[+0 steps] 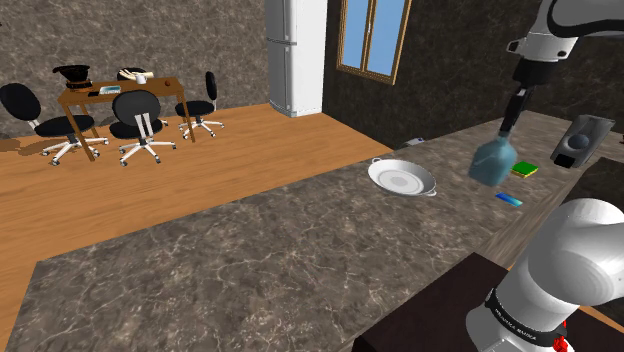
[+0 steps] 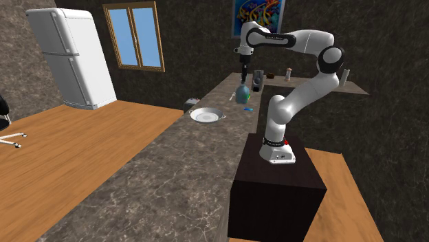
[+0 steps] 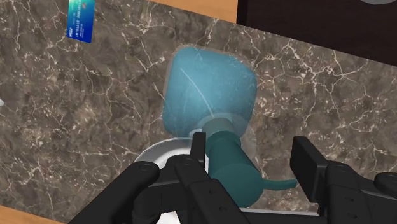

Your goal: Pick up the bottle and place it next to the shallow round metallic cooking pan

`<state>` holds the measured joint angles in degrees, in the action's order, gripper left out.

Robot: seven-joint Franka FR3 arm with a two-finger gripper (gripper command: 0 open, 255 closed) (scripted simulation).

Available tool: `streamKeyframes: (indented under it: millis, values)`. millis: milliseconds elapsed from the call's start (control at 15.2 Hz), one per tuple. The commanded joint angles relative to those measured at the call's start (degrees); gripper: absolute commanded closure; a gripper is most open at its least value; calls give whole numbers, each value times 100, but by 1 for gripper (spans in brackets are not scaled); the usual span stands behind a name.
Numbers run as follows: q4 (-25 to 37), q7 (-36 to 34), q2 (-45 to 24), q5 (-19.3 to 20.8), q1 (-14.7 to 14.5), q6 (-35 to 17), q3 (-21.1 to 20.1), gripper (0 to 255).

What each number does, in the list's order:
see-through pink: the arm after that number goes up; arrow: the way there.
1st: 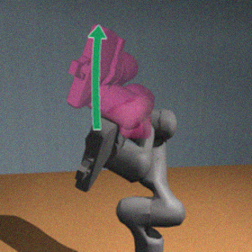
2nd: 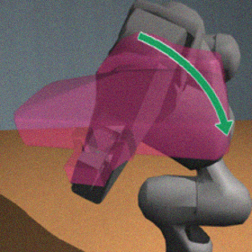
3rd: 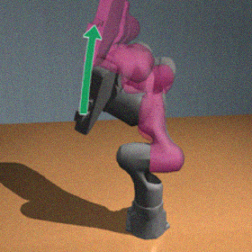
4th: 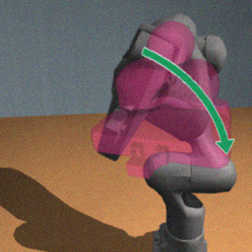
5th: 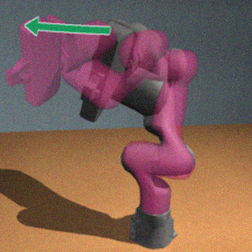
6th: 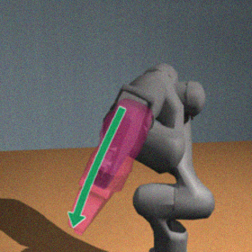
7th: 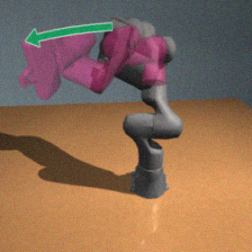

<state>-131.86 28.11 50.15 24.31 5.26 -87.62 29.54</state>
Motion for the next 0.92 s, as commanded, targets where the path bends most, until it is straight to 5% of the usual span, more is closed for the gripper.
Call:
streamKeyframes:
  millis: [0,858]
  values:
    - [-170,-17,47,45,22,-130,44,255]
    - [-1202,-129,226,376,162,-992,386,255]
